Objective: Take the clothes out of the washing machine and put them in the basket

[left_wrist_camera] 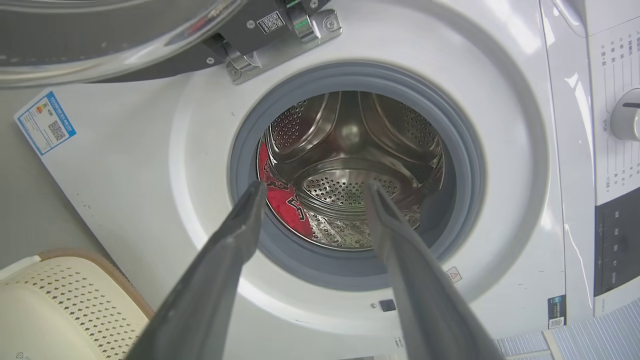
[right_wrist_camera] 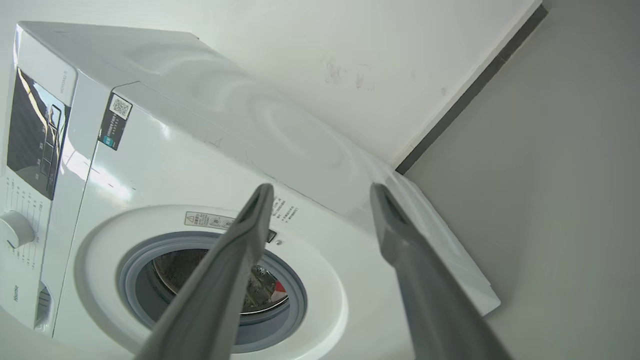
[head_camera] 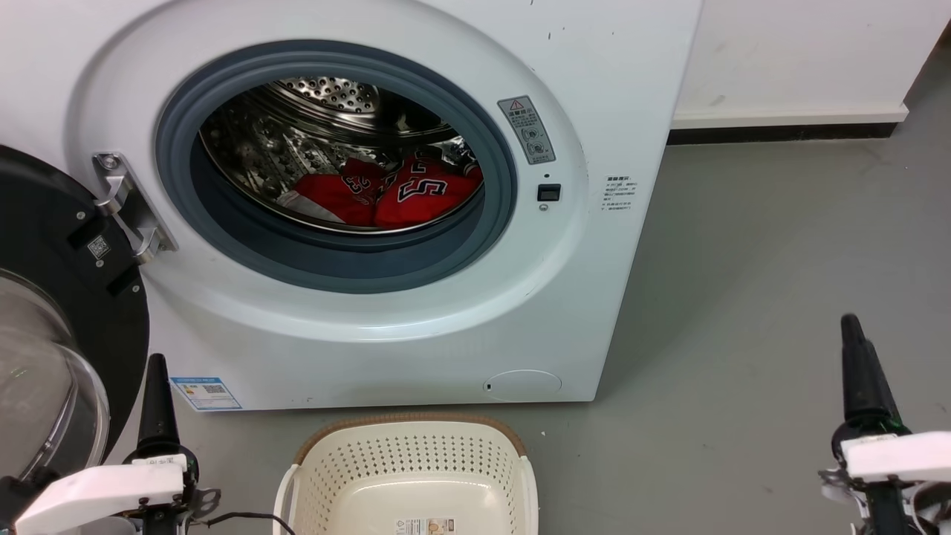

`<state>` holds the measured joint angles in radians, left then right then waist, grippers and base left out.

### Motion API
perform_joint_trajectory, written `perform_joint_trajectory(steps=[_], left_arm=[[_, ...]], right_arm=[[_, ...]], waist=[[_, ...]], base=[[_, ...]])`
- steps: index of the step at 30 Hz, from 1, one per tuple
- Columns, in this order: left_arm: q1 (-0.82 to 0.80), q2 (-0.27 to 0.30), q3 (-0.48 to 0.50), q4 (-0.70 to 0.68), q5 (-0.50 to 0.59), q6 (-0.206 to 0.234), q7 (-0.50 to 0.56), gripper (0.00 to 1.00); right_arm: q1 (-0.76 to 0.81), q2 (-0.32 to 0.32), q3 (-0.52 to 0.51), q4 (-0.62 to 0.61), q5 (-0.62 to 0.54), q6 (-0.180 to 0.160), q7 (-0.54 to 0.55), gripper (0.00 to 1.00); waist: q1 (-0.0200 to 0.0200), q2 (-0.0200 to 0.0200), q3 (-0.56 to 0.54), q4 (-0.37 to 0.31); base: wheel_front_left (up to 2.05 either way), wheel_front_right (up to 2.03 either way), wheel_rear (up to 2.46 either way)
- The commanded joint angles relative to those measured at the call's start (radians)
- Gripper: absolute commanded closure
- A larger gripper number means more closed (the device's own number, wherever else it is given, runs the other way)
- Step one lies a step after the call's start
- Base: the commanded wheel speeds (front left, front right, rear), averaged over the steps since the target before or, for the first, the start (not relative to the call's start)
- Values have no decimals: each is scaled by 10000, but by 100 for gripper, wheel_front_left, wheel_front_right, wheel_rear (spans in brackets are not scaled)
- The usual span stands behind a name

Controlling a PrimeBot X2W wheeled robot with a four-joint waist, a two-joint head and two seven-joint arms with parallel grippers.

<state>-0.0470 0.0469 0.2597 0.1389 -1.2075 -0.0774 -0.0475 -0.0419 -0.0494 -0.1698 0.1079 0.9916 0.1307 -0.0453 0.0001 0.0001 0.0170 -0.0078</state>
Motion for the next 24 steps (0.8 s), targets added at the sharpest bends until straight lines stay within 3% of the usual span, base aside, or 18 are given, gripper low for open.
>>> perform_joint_trajectory(steps=[1, 11, 24], left_arm=[[-241, 31, 52, -308, 304, -13, -84, 0], [-247, 32, -76, -2071, 2279, 377, -420, 0], [146, 36, -1382, -3350, 5472, 808, -786, 0]], right_arm=[[-313, -17, 207, -501, -641, 1, -100, 0], [-265, -20, 696, -1812, -3522, 1, -441, 0], [-125, -20, 989, -2458, -5820, 0, -802, 0]], waist=[[0, -1, 16, 3], [0, -1, 106, -3], [0, -1, 193, -68]], base=[[0, 0, 0], [0, 0, 0], [0, 0, 0]])
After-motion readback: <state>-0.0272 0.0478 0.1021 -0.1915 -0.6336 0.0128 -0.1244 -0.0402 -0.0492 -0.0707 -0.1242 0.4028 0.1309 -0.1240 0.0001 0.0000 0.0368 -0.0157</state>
